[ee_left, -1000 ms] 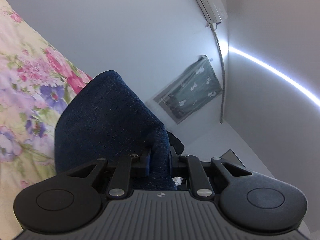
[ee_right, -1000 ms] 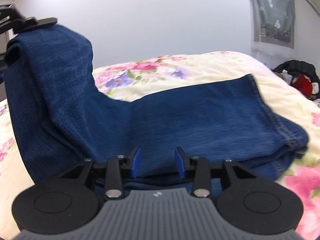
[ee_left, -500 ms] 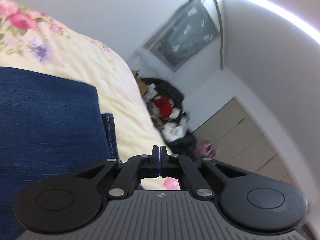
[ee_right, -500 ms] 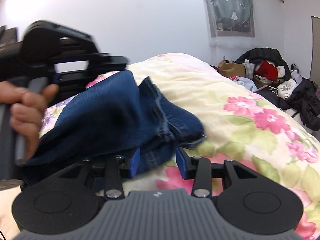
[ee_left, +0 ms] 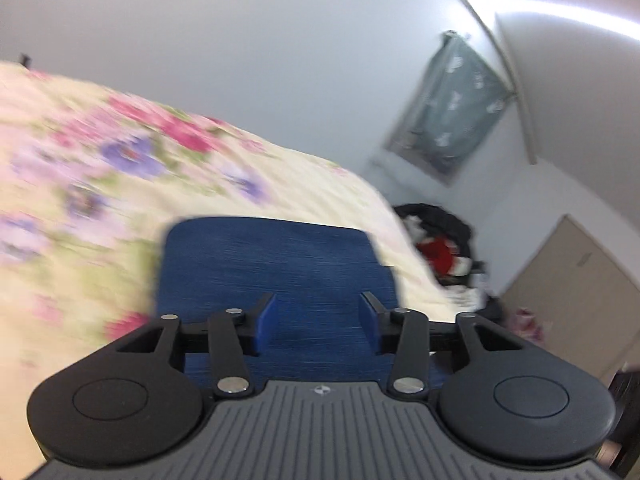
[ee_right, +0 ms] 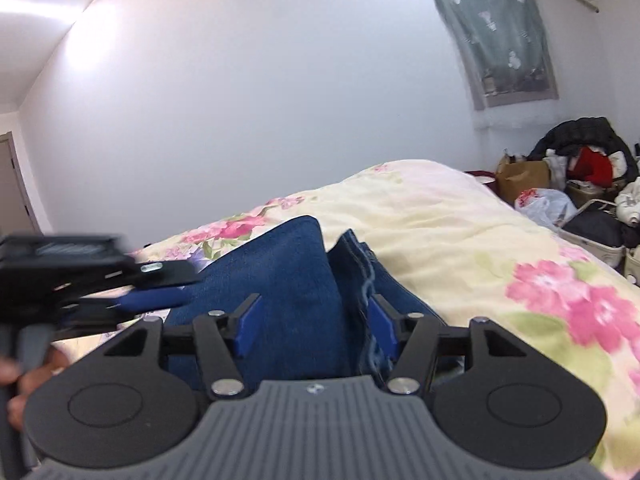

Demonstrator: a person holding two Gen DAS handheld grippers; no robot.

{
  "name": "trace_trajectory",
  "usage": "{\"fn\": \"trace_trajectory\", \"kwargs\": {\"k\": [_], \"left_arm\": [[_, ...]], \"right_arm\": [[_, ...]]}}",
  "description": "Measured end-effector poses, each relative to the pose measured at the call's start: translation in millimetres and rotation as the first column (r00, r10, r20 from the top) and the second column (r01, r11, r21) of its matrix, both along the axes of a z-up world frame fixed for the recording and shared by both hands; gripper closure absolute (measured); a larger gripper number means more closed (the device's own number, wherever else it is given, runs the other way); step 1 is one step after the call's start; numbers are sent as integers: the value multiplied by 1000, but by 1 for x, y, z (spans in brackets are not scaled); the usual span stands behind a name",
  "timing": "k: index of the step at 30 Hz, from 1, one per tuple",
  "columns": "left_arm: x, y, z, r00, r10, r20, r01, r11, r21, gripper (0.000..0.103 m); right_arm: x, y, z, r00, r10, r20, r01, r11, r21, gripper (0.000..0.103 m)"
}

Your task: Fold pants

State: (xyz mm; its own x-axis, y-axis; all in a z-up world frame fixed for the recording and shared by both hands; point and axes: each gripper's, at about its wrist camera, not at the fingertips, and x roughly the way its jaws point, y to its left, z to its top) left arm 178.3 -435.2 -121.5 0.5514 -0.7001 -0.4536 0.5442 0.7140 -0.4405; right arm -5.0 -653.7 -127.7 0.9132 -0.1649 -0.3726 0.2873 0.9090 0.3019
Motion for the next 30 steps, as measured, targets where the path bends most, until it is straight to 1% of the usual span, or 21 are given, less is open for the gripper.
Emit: {"fn": "trace_trajectory", "kwargs": {"k": [2,3,4,6,8,10,12,13,15,16,17,18,19,20,21,22,23,24,27,28,30], "left_arm": [[0,10,-6,1000,2,-13,-2,998,57,52],[-3,7,-11,1000,-13,-18,14,995,98,52],[-5,5,-16,1000,-22,-13,24,990,138,52],[-8,2,-24,1000,-16,24,11,980,201,52],[-11,3,-30,998,24,61,-38,970,239,44],[-1,10,-36,996,81,45,-89,969,231,36],[15,17,-44,995,98,-27,-91,975,204,34],[22,19,-48,994,97,-58,-84,978,191,34],[29,20,-51,992,96,-83,-80,980,180,34],[32,18,-52,993,88,-79,-72,981,181,34],[33,16,-51,995,77,-71,-62,980,189,32],[35,12,-52,996,66,-62,-51,977,206,30],[37,8,-52,997,56,-59,-41,973,225,25],[39,4,-52,997,47,-61,-32,971,235,24],[41,2,-52,997,37,-70,-21,974,227,24],[43,0,-54,995,28,-93,-8,978,208,22],[46,-1,-56,993,20,-120,3,982,191,12],[50,-3,-59,989,22,-146,6,983,184,9],[58,-4,-69,973,37,-229,-8,992,128,8],[58,-4,-68,971,35,-238,-6,993,121,8],[55,-5,-63,975,16,-223,11,993,118,8]], "right_arm": [[19,-7,-1,999,34,-31,-34,999,27,49],[27,-9,-2,997,57,-53,-55,998,35,49],[35,-10,-3,995,65,-79,-61,997,45,49],[51,-12,-5,987,91,-132,-84,995,56,49],[62,-14,-7,983,85,-163,-78,996,49,49],[73,-15,-9,976,95,-195,-88,995,44,50],[83,-26,-16,974,89,-207,-75,994,76,49],[87,-34,-19,975,98,-200,-75,990,120,49],[98,-47,-29,969,134,-209,-84,969,232,50],[103,-53,-34,966,158,-204,-98,956,278,61],[105,-56,-37,966,180,-186,-117,945,306,65],[106,-57,-35,965,198,-172,-137,940,311,73],[106,-57,-35,965,198,-172,-137,940,311,81],[106,-56,-34,964,201,-175,-142,943,302,86],[105,-53,-31,963,203,-179,-147,947,286,88],[105,-51,-27,962,208,-178,-155,950,272,93],[104,-47,-23,961,215,-173,-166,951,262,95],[104,-45,-20,961,218,-169,-171,952,253,96],[106,-45,-14,960,219,-173,-168,949,265,97],[107,-46,-14,961,217,-171,-166,947,275,97],[105,-49,-9,966,213,-149,-162,942,294,98]]}}
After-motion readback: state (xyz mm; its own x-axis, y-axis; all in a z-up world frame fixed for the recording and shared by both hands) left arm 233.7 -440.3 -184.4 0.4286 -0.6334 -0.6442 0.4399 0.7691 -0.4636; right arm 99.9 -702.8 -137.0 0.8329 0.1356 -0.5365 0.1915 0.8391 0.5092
